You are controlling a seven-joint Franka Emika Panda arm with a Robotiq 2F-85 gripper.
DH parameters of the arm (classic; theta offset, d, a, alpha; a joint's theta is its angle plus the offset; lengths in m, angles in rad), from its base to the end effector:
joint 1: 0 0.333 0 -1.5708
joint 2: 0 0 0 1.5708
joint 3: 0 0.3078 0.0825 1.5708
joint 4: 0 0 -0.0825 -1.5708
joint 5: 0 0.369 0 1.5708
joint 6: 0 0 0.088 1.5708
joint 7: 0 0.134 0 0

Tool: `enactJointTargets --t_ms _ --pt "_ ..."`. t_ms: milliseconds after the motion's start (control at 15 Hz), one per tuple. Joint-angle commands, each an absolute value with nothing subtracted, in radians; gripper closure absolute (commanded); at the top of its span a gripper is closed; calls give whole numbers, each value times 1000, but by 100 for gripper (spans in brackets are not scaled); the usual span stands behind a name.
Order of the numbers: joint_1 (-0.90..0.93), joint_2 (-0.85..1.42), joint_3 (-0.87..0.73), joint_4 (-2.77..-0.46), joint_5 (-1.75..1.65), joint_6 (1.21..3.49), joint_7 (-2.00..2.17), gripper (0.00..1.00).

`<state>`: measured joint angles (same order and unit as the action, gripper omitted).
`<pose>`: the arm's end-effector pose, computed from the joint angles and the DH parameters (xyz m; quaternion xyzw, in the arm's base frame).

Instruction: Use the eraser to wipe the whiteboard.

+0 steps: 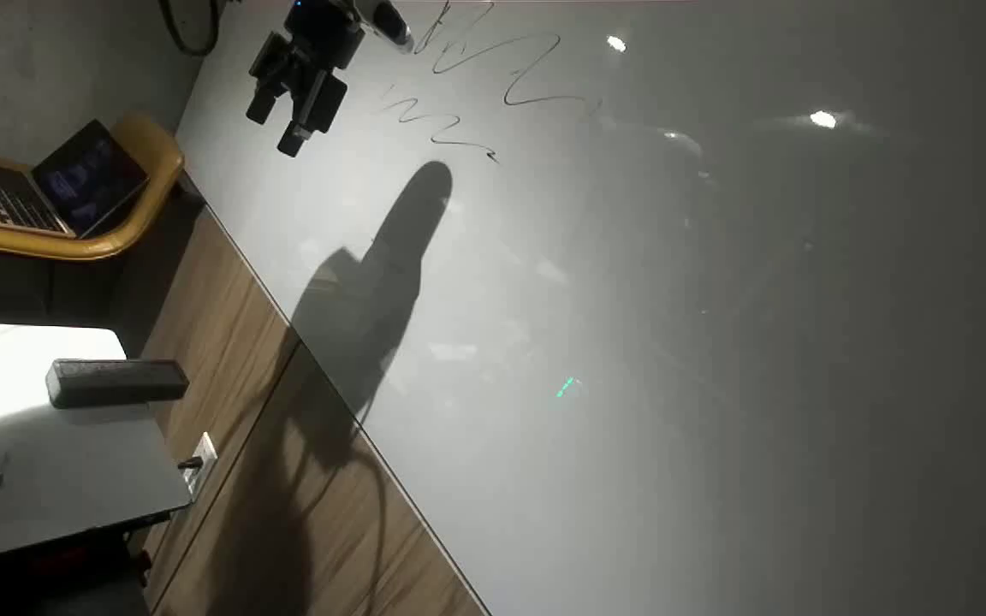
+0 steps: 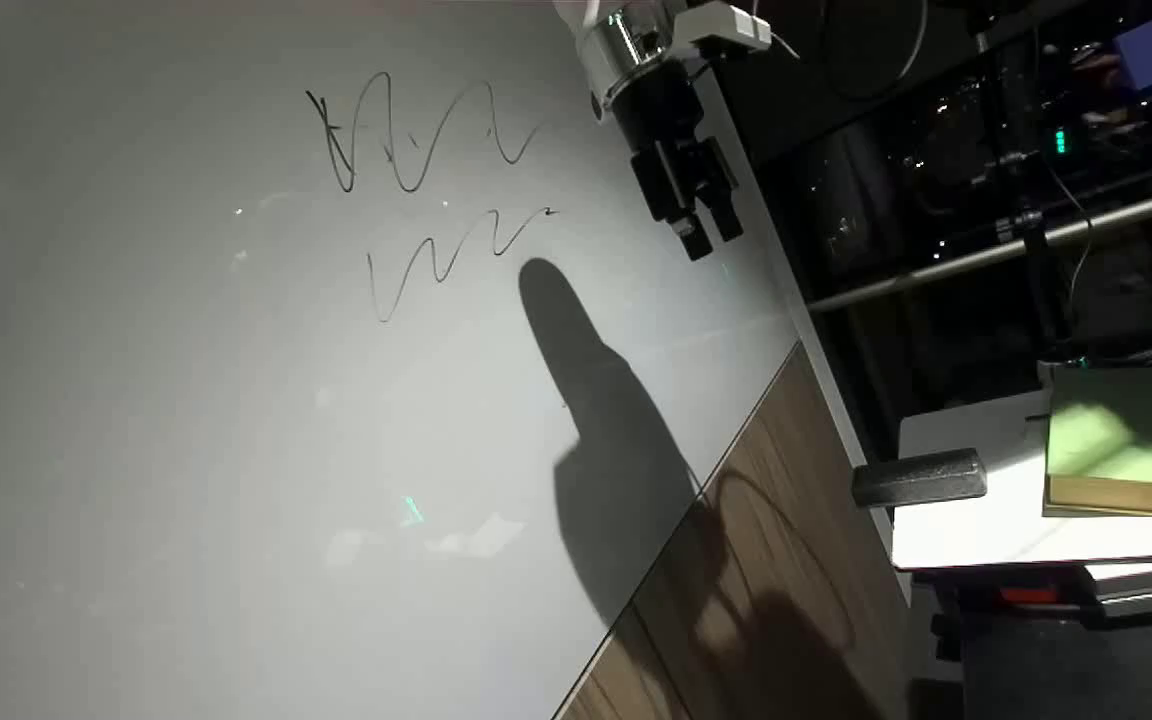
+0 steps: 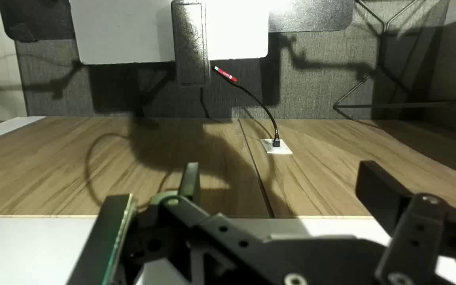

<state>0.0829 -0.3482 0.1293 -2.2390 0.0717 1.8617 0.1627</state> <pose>0.4215 0.1014 0.4748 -0.9998 -0.0097 0.0176 0.0091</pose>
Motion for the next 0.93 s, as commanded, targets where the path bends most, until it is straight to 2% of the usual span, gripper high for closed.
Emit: enactJointTargets --t_ms 0,467,867 --pt "85 -348 128 -2236 71 1860 163 0" --pt "79 -348 117 -2254 55 1886 133 0" --pt "56 -438 56 -2485 25 2156 -8 0"
